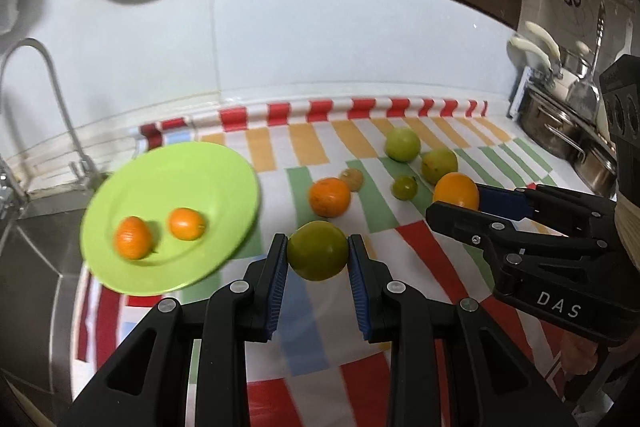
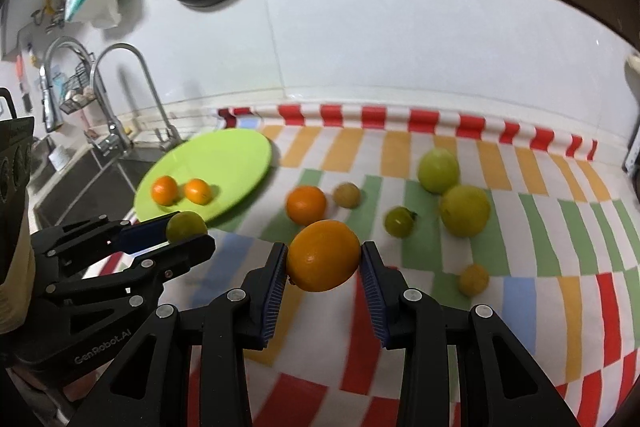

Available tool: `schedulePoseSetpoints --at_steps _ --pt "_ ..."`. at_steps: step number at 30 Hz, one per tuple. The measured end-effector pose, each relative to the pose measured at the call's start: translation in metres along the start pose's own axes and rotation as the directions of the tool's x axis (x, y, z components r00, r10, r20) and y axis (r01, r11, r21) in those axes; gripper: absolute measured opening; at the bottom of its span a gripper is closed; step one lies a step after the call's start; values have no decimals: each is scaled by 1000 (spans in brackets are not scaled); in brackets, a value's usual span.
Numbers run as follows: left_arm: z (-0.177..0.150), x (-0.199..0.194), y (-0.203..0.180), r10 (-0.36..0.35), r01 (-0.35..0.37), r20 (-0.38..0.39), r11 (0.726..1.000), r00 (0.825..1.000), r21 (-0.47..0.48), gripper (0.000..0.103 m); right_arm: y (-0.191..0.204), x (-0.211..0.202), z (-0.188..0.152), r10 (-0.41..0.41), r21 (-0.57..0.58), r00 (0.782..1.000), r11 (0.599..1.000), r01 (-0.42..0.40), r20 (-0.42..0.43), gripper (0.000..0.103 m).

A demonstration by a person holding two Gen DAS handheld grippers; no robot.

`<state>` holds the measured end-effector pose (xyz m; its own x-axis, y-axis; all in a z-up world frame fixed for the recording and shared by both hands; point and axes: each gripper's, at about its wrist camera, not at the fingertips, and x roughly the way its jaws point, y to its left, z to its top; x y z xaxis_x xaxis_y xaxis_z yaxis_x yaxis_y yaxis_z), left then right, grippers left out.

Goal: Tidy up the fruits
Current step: 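Carry both fruits over the green plate and open both tools to release them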

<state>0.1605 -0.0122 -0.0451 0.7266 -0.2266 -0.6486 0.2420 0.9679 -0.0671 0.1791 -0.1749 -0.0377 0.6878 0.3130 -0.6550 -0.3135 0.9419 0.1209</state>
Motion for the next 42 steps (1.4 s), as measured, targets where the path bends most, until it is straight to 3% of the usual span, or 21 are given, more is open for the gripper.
schedulePoseSetpoints --at_steps 19,31,42 --pt "11 -39 61 146 -144 115 989 983 -25 30 71 4 45 98 -92 991 992 -90 89 38" --pt "22 -13 110 212 -209 91 977 973 -36 30 100 65 74 155 -75 987 986 -152 37 38" --pt "23 31 145 220 -219 20 975 975 -47 30 117 128 81 154 -97 987 983 -157 -47 38"
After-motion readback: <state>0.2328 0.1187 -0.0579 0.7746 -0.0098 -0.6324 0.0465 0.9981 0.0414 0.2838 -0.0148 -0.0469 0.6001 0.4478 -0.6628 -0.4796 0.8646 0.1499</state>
